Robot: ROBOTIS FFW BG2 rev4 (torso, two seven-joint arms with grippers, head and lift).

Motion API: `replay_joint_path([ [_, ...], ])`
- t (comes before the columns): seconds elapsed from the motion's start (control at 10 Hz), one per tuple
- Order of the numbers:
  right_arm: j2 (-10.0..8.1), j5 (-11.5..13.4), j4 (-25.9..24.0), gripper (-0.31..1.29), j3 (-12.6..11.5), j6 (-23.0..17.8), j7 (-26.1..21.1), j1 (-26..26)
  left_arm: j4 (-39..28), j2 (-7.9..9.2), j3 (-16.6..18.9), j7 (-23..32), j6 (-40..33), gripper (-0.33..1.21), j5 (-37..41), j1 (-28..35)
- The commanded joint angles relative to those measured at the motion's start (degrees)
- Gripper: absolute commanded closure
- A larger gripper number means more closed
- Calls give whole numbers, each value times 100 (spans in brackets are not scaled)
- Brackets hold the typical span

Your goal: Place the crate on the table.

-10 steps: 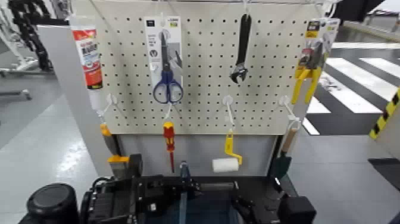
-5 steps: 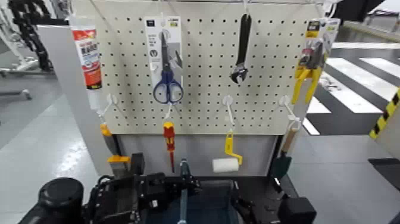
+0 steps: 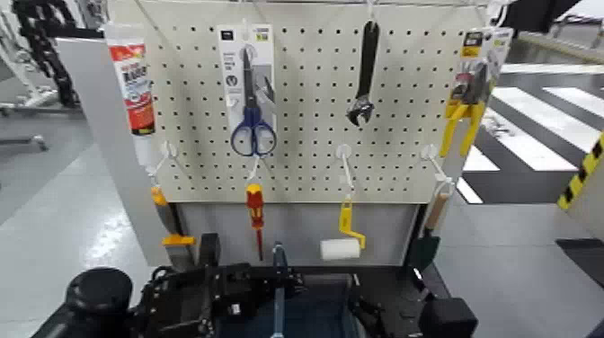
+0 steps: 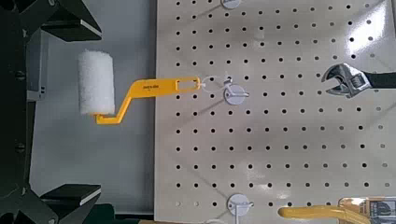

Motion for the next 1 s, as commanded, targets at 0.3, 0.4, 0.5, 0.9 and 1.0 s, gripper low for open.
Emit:
replay_joint_path([
  [0.3,5,-23,0,15,-18,-8,0,9,31,-9,6,-129,-63,50,0,1],
  [0.4,5,-23,-9,15,-27,-8,0,9,-48,-9,50,-129,-107,37,-53,27],
  [0.5,5,-23,-18,15,-27,0,0,18,-276,-27,200,-50,-178,25,-176,124],
  [0.9,5,-23,-35,15,-44,53,0,27,-1155,-203,859,890,-195,17,-176,765],
  [1.0,5,-31,-44,14,-44,62,0,27,-1445,-247,1052,1145,-257,17,-176,968],
])
